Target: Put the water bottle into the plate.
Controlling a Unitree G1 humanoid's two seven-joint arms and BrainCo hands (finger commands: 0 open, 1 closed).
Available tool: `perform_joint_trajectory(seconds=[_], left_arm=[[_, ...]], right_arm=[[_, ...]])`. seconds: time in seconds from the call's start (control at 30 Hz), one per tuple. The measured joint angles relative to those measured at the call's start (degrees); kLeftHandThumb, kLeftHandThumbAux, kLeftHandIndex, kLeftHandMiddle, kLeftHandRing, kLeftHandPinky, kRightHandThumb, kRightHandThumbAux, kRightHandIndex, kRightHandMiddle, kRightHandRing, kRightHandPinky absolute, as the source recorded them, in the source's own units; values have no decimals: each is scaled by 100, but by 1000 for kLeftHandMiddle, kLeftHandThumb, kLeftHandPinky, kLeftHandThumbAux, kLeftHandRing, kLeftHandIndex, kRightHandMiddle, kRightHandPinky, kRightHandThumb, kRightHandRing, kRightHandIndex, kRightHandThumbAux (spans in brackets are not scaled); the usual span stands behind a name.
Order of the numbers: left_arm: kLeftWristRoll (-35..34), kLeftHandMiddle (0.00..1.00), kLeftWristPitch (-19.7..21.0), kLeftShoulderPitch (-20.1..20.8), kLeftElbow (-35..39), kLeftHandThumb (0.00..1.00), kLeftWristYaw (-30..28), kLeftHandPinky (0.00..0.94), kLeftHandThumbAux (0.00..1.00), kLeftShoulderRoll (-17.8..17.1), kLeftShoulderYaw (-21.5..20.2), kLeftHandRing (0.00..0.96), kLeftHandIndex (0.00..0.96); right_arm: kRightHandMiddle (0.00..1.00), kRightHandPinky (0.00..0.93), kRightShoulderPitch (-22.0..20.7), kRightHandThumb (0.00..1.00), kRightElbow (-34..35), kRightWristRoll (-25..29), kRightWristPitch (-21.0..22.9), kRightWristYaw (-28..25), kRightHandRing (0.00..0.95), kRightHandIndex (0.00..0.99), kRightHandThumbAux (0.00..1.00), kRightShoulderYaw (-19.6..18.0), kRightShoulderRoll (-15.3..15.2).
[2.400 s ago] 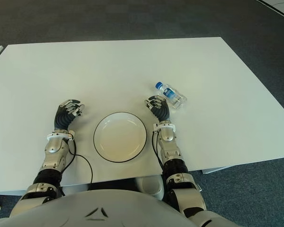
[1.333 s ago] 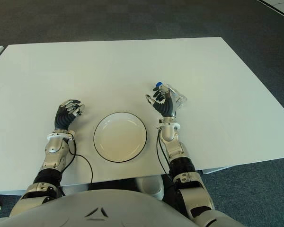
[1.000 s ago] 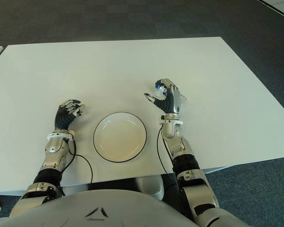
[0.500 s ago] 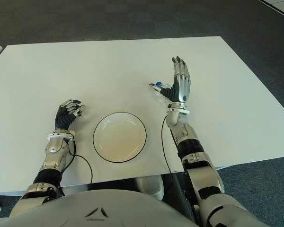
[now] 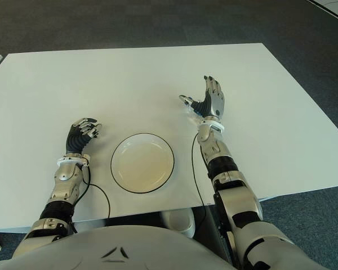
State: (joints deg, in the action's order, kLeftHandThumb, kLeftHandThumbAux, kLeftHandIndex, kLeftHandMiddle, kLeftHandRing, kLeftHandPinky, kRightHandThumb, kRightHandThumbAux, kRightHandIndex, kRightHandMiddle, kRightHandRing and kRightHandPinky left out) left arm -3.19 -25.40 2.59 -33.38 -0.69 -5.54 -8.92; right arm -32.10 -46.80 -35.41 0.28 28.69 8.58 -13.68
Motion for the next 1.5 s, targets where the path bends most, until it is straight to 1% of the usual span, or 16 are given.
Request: perform_joint_trajectory(seconds=[0.07, 0.13, 0.23, 0.47, 0.6, 0.9, 1.03, 1.23, 1.37, 1.5], left_arm=[[-66, 639, 32, -13, 30, 706, -7, 623, 717, 24, -6, 633, 434], [-114, 640, 57, -27, 61, 707, -14, 619, 717, 43, -9, 630, 435], [-199, 641, 113, -37, 112, 707, -14, 617, 716, 74, -33, 629, 435], [-323, 646, 140, -38, 131, 708, -113, 620, 716, 101, -106, 631, 435], [-368, 647, 132, -37, 124, 708, -119, 613, 715, 125, -131, 631, 435], [-420, 646, -52, -7, -23, 707, -119, 609, 714, 158, -156, 627, 436], [-419, 646, -131, 4, -76, 707, -119, 617, 714, 158, -152, 629, 436], [-410, 649, -256, 6, -120, 706, -119, 632, 715, 157, -139, 637, 435], [-389, 650, -323, 9, -155, 705, -119, 632, 716, 151, -127, 641, 435], [-356, 650, -331, 11, -167, 704, -122, 632, 716, 140, -124, 643, 435]], right_arm=[[0, 0, -229, 453, -309, 51, 283, -303, 0, 0, 284, 36, -3], [0, 0, -406, 488, -568, 101, 456, -505, 0, 0, 259, 75, -7], [0, 0, -635, 516, -971, 153, 586, -754, 0, 0, 241, 161, -11], [0, 0, -1079, 552, -1869, 195, 512, -966, 0, 0, 225, 359, -44], [0, 0, -1222, 571, -2178, 190, 493, -997, 0, 0, 226, 480, -74], [0, 0, -1309, 619, -2440, 129, 741, -994, 0, 0, 239, 833, -63], [0, 0, -1358, 638, -2522, 81, 909, -1074, 0, 0, 250, 997, -63], [0, 0, -1520, 647, -2660, -40, 1355, -1429, 0, 0, 278, 1264, -44], [0, 0, -1601, 642, -2698, -100, 1559, -1669, 0, 0, 291, 1409, -31], [0, 0, -1695, 638, -2735, -226, 1724, -2015, 0, 0, 313, 1626, -41]])
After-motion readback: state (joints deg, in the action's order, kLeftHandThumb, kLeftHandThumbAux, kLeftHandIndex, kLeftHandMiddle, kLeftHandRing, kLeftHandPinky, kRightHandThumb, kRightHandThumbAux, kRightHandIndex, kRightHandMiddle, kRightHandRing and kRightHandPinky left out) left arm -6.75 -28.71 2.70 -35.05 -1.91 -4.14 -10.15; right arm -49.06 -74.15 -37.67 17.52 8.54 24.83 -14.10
